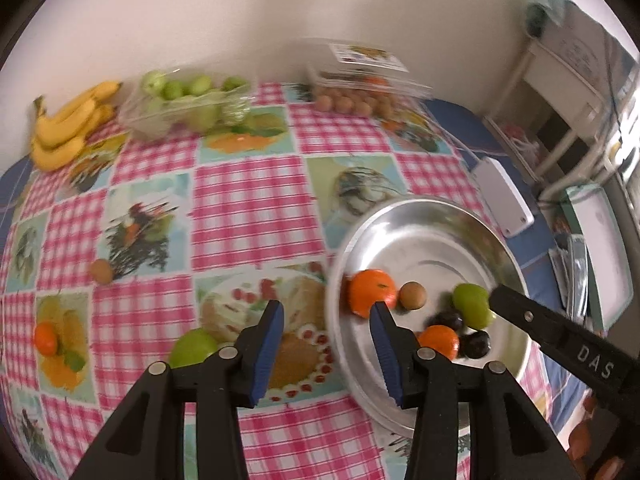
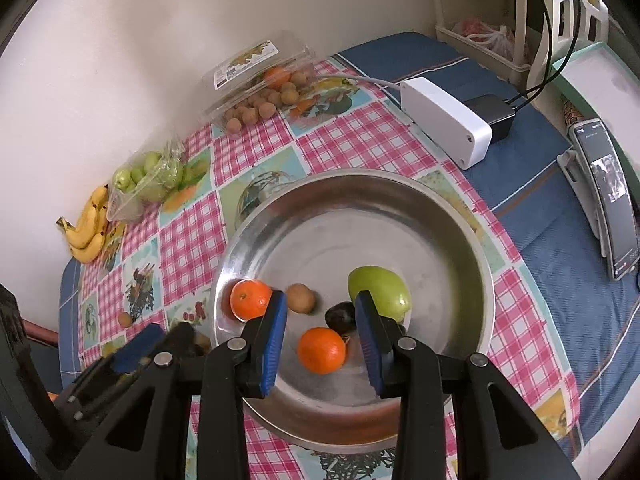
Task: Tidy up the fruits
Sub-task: 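Withdraw both open tools from the steel bowl back over the fruits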
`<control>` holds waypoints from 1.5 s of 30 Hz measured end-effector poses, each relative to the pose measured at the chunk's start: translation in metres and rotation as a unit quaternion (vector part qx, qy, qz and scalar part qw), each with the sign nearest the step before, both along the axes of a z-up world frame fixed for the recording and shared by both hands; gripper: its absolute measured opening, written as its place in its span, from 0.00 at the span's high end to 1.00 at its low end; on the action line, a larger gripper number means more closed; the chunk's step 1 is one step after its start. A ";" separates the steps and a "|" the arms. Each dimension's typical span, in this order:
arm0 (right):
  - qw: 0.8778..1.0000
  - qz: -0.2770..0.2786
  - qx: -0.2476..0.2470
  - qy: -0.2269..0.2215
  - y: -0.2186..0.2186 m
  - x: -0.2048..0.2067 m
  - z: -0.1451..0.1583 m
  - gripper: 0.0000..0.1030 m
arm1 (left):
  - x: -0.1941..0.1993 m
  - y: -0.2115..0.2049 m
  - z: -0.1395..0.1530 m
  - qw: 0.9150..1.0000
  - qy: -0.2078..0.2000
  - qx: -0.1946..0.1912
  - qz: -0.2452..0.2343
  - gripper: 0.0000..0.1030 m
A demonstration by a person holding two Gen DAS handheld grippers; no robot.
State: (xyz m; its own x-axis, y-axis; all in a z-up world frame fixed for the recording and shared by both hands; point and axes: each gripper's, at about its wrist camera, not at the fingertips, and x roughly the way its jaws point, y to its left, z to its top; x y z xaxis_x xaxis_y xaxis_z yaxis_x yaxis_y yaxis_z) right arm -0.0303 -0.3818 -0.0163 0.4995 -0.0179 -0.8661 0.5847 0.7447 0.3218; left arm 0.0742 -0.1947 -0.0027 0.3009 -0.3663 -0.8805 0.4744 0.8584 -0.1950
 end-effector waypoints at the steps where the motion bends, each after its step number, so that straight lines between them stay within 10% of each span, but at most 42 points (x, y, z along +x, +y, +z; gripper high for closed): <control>1: 1.000 0.000 -0.001 0.003 0.000 0.000 -0.001 0.65 | 0.003 0.005 -0.001 1.000 0.004 0.001 0.011 0.53; 22: 0.999 0.013 -0.019 0.048 0.008 0.005 -0.016 0.65 | 0.027 0.056 -0.025 0.993 0.048 0.025 0.107 0.42; 26: 0.998 0.002 -0.022 0.055 0.006 0.005 -0.020 0.31 | 0.026 0.054 -0.030 0.992 0.056 0.036 0.109 0.27; 45: 0.998 0.007 -0.017 0.060 0.007 0.006 -0.025 0.17 | 0.025 0.054 -0.036 0.990 0.040 0.059 0.118 0.00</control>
State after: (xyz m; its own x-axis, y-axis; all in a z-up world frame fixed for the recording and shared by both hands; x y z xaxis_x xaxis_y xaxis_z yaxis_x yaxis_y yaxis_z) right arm -0.0239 -0.3749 -0.0416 0.3919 -0.0417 -0.9191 0.6068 0.7626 0.2241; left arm 0.0987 -0.1408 -0.0386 0.2938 -0.1868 -0.9374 0.2459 0.9625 -0.1147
